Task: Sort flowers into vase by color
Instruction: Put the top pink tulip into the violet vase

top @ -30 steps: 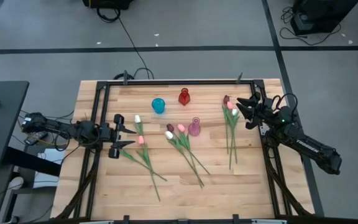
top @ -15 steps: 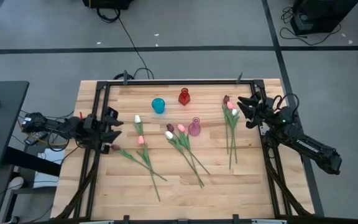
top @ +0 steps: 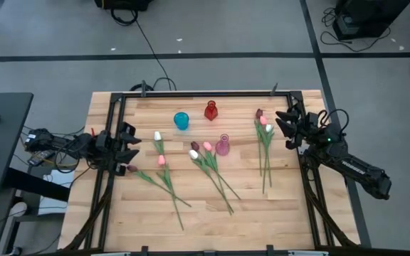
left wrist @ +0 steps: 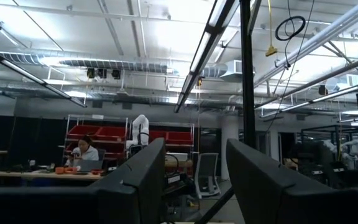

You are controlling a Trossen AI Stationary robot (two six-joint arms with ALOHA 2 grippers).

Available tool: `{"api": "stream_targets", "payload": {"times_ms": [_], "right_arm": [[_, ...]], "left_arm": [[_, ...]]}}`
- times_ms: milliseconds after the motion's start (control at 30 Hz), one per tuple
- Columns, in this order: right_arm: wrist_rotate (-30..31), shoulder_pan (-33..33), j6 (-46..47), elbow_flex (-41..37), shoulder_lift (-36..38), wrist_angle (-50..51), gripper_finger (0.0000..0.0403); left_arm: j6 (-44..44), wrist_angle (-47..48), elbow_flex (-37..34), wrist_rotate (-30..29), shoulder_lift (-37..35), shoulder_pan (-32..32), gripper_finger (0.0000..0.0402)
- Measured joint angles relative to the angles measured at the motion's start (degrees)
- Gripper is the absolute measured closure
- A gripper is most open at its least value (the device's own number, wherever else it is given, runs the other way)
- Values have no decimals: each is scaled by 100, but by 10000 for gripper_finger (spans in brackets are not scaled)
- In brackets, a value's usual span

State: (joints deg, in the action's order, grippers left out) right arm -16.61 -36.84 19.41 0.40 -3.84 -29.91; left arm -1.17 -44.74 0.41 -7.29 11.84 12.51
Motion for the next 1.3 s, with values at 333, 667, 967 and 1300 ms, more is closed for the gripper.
{"api": "stream_targets", "payload": {"times_ms": [333,667,967,1300], "right_arm": [[96,0,144,63,-80,181,244],[1485,839,-192,1799,-1554,3682,247],[3130,2050,785,2907,-3542,5050,251],[3322,2828,2897,4283,-6105,7532,251]], "left_arm": [[236,-159,8,-17,6,-1,225],[1096,2061,788,-1890,691,-6,225],[731,2690,1173,-2114,889,-6,225],[289,2670,1210,-1533,896,-1,225]]}}
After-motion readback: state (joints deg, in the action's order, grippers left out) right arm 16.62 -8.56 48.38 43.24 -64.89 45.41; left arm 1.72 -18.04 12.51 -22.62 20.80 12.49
